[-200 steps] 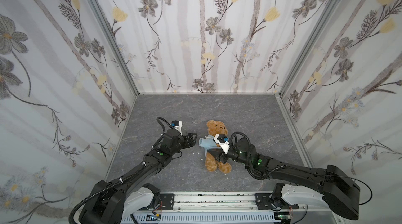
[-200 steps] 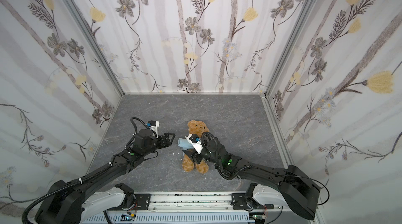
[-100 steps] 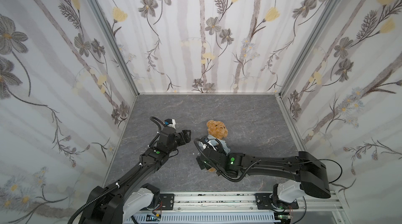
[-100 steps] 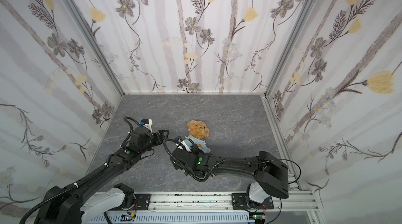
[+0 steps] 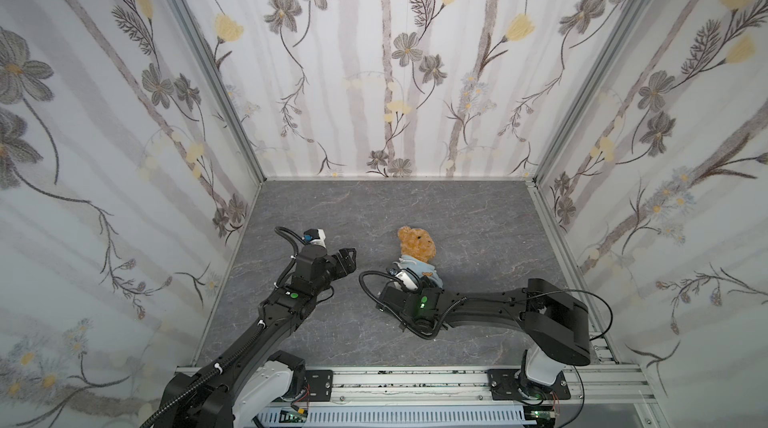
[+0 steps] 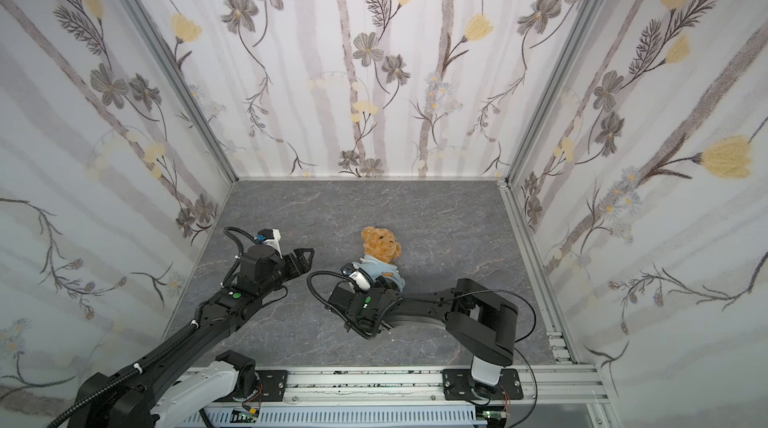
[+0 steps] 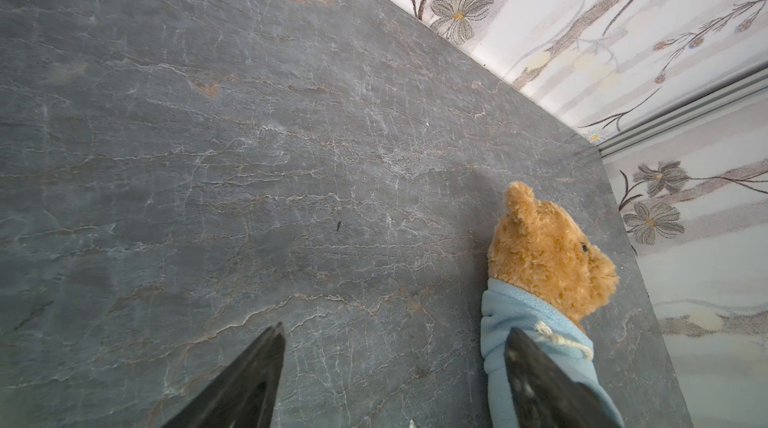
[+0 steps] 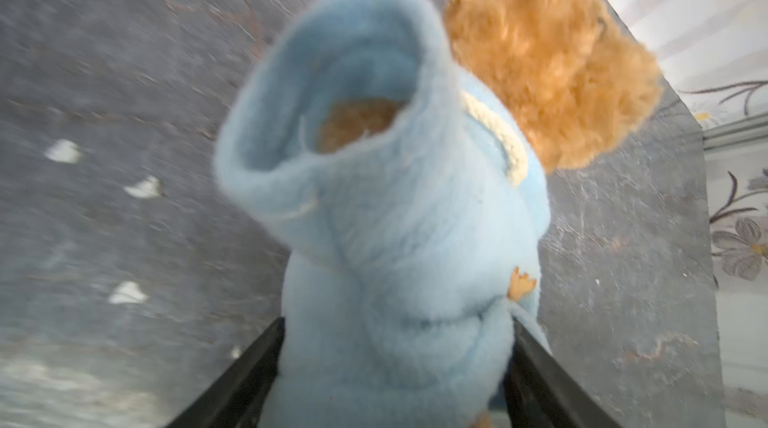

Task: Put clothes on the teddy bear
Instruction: 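Release the hoodie with the left gripper and pull the hoodie sleeve with the right gripper, then grasp the hoodie side with the left gripper while right gripper holds the sleeve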

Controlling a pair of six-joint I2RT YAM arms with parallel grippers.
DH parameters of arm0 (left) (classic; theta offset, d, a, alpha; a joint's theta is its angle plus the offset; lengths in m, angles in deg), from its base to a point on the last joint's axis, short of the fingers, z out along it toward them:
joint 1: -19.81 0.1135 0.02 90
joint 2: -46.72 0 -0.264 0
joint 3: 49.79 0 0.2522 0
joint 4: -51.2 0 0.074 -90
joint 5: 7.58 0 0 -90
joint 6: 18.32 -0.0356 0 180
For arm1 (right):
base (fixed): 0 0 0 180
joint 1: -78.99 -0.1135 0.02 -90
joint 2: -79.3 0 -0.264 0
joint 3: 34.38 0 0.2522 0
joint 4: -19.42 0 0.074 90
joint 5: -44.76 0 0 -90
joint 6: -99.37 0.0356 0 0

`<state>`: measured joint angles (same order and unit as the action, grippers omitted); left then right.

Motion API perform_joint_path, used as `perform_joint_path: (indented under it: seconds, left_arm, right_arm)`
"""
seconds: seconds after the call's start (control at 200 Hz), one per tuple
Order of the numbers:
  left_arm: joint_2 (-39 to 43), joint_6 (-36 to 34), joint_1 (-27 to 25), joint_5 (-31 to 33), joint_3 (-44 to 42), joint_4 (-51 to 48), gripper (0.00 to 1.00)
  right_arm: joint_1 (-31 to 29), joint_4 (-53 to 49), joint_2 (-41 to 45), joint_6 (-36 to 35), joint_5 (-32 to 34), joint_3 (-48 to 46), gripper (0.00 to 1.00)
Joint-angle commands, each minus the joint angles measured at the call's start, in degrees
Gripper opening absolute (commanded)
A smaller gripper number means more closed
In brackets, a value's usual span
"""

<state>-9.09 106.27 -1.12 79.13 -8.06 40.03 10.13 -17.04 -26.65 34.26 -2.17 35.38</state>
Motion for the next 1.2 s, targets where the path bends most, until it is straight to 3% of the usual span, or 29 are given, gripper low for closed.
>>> perform_joint_path:
  seconds: [0.0,0.065,0.19,0.31,0.465,0.585,0.874,1.194]
  left_arm:
    - [0.44,-2.19,0.06,-1.82,0.94,0.07,0.84]
    - [0.52,-3.99,0.01,-4.31,1.86,0.05,0.82]
    - [1.52,-9.27,-1.11,-8.34,3.54,0.00,0.79]
    - [3.20,-20.62,-5.03,-12.35,4.53,0.15,0.72]
    - [5.24,-34.88,-12.34,-19.07,5.35,0.13,0.55]
    - [4.29,-44.53,-18.27,-17.86,6.89,-0.21,0.38]
    - [1.68,-66.75,-28.38,-12.99,8.77,-2.24,0.26]
    - [-3.24,-76.71,-31.11,-5.34,10.82,-5.16,0.19]
  right_arm:
    - [1.75,10.88,5.58,-4.10,-3.55,-6.01,0.55]
    - [2.74,18.42,10.39,-7.76,-7.53,-10.91,0.43]
    - [4.23,30.54,19.45,-14.14,-14.66,-20.53,0.32]
    - [7.55,40.80,26.45,-17.66,-22.31,-28.14,0.20]
    - [10.00,48.74,31.94,-21.45,-28.34,-33.63,0.12]
    - [10.53,50.92,32.87,-24.70,-31.18,-34.86,0.08]
    - [10.76,54.61,31.80,-28.87,-33.25,-36.62,0.05]
    - [10.76,55.04,30.80,-28.94,-34.11,-36.82,0.05]
